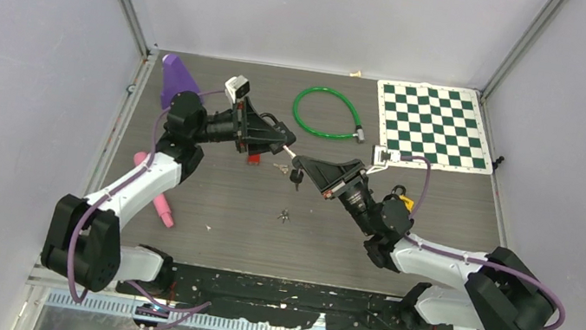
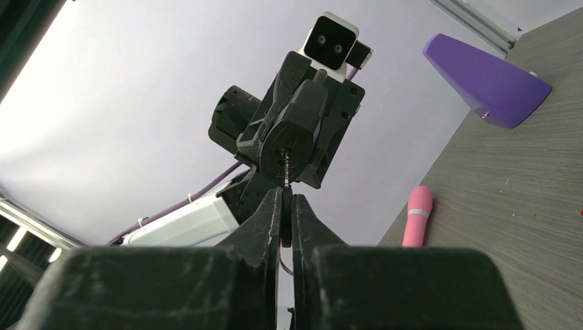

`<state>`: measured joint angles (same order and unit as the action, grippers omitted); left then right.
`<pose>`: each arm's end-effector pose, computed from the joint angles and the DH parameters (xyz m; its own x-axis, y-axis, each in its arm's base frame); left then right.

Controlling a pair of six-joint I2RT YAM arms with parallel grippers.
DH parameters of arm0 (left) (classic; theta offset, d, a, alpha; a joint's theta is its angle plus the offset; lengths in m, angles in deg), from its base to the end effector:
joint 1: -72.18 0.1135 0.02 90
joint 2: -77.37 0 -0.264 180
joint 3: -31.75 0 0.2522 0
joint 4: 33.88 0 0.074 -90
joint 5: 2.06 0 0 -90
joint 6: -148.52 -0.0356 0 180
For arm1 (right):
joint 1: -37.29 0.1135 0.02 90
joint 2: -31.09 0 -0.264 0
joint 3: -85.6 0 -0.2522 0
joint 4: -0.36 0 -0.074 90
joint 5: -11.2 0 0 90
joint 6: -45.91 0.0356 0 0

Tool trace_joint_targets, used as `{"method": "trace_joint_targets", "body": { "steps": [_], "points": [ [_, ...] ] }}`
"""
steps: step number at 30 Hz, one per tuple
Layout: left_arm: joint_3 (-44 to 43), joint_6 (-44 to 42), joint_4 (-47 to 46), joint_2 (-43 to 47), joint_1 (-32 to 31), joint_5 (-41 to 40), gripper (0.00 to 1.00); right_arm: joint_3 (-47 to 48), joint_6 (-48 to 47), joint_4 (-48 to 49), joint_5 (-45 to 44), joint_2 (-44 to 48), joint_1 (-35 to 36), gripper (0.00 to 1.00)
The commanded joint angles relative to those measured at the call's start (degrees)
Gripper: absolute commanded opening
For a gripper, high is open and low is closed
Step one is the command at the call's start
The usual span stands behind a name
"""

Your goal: Unlock with the key

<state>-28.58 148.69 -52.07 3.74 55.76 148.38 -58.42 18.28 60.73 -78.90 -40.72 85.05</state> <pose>0.2620 -0.1095 0.3166 -0.9710 -0.2282 -0.0712 0.0789 -0.0248 -0.9966 0.1626 0.1789 0.2622 -0.5255 0.7392 -0.4212 -0.5902 0.0399 0.8063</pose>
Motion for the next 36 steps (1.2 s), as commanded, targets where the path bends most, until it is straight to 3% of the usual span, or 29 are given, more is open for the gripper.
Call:
{"method": "trace_joint_targets", "body": {
  "steps": [1, 14, 24, 36],
  "points": [
    [-0.5, 1.3, -7.7, 0.7, -0.5, 0.3, 0.00, 2.0, 0.3, 2.4, -1.7, 1.9, -0.1, 0.06],
    [1.1, 0.5, -11.1, 1.7, -1.3, -2.3, 0.00, 1.8, 2.6, -4.9, -5.7, 3.9, 0.1, 0.05],
    [3.4, -3.1, -12.8, 2.9, -2.4, -6.0, 0.00, 3.0, 9.5, -10.4, -8.1, 5.0, 1.5, 0.05],
    [4.8, 0.6, -21.7, 2.4, -3.4, -7.8, 0.00, 3.3, 18.1, 2.2, -4.9, -1.1, 1.9, 0.06]
  ]
}}
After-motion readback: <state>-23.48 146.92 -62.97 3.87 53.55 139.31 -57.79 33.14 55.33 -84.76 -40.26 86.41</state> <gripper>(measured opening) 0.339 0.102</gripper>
